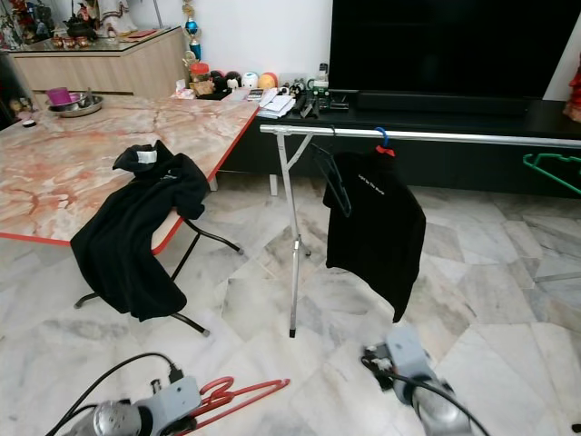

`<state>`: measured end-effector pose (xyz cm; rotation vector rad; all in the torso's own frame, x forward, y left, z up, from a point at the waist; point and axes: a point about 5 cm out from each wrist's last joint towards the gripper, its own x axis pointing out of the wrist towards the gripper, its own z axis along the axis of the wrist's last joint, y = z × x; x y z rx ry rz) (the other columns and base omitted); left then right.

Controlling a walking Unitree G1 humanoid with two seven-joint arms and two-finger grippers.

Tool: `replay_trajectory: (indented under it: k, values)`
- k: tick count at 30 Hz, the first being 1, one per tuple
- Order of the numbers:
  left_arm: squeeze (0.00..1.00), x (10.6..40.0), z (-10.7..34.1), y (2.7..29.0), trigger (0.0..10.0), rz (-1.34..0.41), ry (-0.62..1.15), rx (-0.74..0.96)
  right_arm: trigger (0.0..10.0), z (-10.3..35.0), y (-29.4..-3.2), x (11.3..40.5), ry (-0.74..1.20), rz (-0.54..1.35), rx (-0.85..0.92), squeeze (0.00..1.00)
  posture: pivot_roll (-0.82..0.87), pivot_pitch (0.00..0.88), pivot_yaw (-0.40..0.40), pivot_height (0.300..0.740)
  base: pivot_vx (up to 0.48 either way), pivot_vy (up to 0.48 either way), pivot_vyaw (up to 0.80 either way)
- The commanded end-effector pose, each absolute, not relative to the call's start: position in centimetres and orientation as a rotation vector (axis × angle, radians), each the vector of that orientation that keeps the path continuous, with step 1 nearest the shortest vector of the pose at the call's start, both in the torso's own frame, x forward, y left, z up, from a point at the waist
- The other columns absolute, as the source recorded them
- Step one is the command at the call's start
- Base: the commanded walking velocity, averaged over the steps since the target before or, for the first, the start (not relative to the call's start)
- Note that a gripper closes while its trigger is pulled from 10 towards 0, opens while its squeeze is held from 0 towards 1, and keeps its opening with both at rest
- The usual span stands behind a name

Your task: Hang hanger

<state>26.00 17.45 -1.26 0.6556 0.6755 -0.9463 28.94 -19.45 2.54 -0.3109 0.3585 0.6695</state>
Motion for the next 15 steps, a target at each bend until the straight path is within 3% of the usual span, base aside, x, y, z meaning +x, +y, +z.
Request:
replay_trajectory:
  k: [1,2,4,7,12,15]
  values:
    - [0.0,26.7,-0.1,16.6,10.0,-1.033,0.659,0.606,10.0,3.3,-18.5,27.8,0.375,0.996,-0.316,0.0,0.09,0.0,0.005,0.74,0.0,0.0,0.0]
    - [0.0,26.7,-0.1,16.6,10.0,-1.033,0.659,0.606,10.0,3.3,-18.5,27.8,0.375,0.996,-0.316,0.0,0.09,0.0,0.005,0.74,0.0,0.0,0.0]
    - [0.0,26.9,0.9,15.8,10.0,-1.135,0.667,0.584,10.0,4.5,-18.2,26.9,0.403,1.236,-0.308,0.0,0.09,0.0,0.0,0.74,0.0,0.0,0.0]
    - [0.0,27.0,1.9,15.2,10.0,-1.227,0.676,0.588,10.0,5.6,-18.0,27.0,0.423,1.372,-0.308,0.0,0.09,0.0,-0.006,0.74,0.0,0.0,0.0]
    - [0.0,27.2,3.4,14.0,10.0,-1.32,0.654,0.582,10.0,5.6,-17.3,26.8,0.477,1.501,-0.358,0.0,0.1,0.0,-0.016,0.74,0.0,0.0,0.0]
    - [0.0,27.2,4.2,13.3,10.0,-1.365,0.641,0.597,10.0,5.5,-16.4,27.2,0.473,1.482,-0.357,0.0,0.11,0.0,-0.023,0.74,0.0,0.0,0.0]
